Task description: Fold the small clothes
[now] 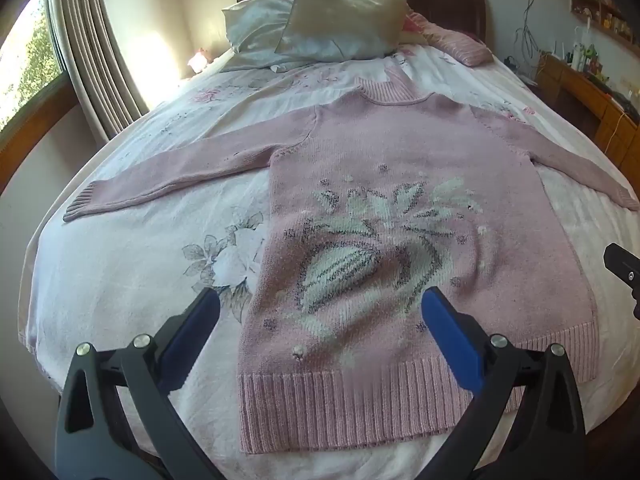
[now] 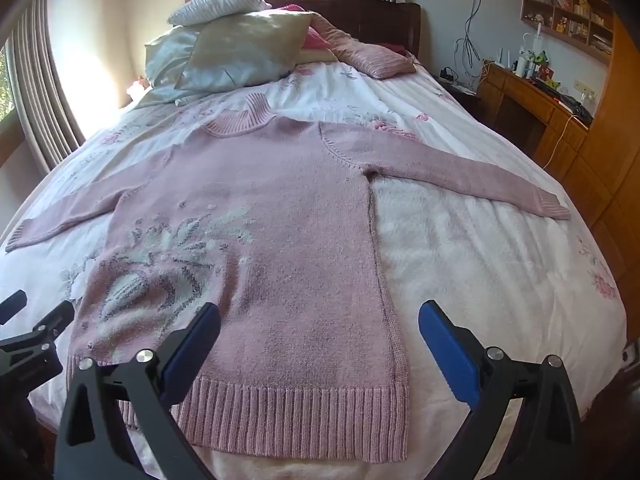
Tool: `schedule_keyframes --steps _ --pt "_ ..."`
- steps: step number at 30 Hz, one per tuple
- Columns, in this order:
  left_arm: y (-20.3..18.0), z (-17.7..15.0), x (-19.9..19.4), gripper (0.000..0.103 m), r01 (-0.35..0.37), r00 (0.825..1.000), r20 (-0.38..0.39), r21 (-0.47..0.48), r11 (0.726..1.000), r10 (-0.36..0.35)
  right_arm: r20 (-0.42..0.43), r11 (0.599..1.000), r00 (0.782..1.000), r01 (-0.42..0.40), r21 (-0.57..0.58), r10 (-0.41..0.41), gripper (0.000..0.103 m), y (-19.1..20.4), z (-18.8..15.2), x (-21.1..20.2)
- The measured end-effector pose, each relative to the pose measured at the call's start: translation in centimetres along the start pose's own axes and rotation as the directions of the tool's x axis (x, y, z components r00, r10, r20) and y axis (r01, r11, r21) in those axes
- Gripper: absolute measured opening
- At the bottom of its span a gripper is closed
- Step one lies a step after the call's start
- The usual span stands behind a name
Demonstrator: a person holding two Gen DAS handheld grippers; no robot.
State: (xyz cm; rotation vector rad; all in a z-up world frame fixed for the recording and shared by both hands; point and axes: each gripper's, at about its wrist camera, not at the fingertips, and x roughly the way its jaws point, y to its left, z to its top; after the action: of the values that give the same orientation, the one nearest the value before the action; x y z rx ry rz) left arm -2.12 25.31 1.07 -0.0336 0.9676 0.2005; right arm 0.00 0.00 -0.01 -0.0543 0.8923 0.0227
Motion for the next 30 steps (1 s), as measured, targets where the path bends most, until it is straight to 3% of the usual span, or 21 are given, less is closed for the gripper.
schedule_keyframes --steps 5,9,30 --pt "-0.1 -0.4 0.3 0.1 -0.005 1.0 0.004 0.0 1.0 0.005 -0.018 1.0 1.0 0.009 0.002 -0.009 0.099 0.6 0.0 0.3" --pt "-0.5 -0.4 0.5 0.1 -0.006 1.0 0.0 0.0 1.0 0.006 -0.037 0.999 0.999 -0.023 0.03 0.024 0.099 -1.2 0.3 1.2" --pt "-1.2 -0.6 0.7 0.1 -0.016 1.0 0.0 0.005 1.0 0.016 -0.025 1.0 1.0 -0.01 0.024 0.01 0.099 -1.7 -0.6 2.0"
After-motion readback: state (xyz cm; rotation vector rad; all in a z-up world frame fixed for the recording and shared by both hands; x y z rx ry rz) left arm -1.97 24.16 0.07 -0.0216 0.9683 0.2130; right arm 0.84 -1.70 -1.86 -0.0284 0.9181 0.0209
